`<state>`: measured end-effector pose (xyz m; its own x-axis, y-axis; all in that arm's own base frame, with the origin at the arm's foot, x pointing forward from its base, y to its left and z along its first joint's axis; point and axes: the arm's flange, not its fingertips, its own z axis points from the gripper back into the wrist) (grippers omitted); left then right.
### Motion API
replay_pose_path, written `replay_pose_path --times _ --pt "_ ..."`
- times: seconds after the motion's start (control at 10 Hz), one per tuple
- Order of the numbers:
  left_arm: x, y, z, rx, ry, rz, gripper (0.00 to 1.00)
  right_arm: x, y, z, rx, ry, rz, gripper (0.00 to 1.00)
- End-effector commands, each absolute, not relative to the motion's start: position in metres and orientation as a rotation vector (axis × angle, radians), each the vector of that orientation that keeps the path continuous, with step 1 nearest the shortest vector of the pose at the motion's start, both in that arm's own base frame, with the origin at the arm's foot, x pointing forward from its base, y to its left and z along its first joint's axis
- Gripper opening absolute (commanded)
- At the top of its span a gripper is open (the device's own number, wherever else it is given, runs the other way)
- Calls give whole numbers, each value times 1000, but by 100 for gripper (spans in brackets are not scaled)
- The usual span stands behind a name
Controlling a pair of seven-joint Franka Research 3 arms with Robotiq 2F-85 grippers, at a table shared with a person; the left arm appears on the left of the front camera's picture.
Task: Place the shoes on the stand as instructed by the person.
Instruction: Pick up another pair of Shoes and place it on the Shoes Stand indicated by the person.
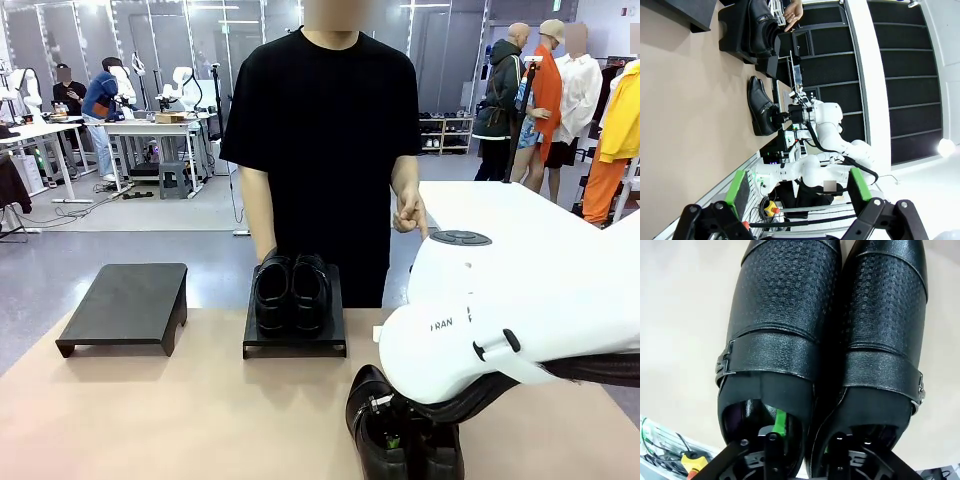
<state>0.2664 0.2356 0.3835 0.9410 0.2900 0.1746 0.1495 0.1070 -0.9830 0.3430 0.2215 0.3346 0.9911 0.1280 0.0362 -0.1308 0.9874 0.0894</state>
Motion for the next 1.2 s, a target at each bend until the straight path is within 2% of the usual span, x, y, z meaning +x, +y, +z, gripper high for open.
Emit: replay_pose_path --times 0.0,0.4,0.6,1.1 --pt "265 233 385 -1462 -384 103 100 305 207 324 61 -68 94 0" --pt "265 233 385 -1462 -384 103 100 308 205 334 39 -84 83 0" --pt "265 233 385 -1462 -384 103 100 312 203 356 28 -82 35 0" --pt "265 233 385 -1462 -384 103 100 328 166 473 52 -261 10 0"
